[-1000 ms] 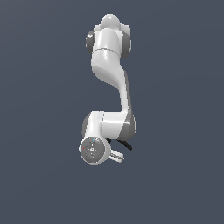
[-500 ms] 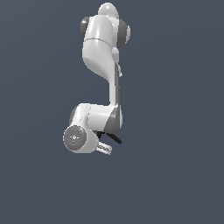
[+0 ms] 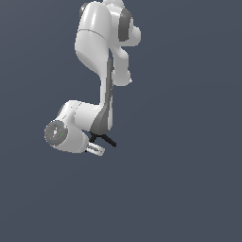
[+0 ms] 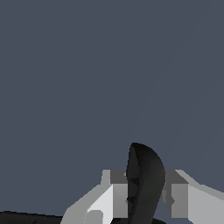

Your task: Pick up the object and move it to a goal position.

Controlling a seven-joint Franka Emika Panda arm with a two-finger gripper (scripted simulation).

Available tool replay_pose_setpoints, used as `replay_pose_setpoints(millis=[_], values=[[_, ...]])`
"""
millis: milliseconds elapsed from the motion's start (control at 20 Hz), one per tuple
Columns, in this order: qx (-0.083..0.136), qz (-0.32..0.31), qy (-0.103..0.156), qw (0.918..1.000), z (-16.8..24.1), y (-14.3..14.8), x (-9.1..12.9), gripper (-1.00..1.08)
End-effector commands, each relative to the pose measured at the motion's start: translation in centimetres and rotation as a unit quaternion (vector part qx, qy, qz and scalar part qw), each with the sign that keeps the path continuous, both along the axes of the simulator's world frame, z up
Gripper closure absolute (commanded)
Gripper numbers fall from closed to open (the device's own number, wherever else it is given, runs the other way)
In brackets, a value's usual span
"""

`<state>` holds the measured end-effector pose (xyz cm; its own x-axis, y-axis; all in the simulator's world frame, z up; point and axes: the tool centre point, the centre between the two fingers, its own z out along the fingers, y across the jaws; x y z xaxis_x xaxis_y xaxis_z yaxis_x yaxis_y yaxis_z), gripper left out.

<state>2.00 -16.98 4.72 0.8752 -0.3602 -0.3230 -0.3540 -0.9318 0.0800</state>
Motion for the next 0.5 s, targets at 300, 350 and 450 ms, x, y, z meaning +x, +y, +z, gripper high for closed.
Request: replay_pose_setpoints(millis=[300, 350, 450], values=[[0.0, 0.0, -0.001, 1.0, 1.0, -4.8, -2.5, 1.08], [0.0, 0.0, -0.001, 1.0, 1.0, -5.0, -2.6, 1.08], [0.0, 0.0, -0.001, 1.0, 1.0, -5.2, -2.7, 1.08]])
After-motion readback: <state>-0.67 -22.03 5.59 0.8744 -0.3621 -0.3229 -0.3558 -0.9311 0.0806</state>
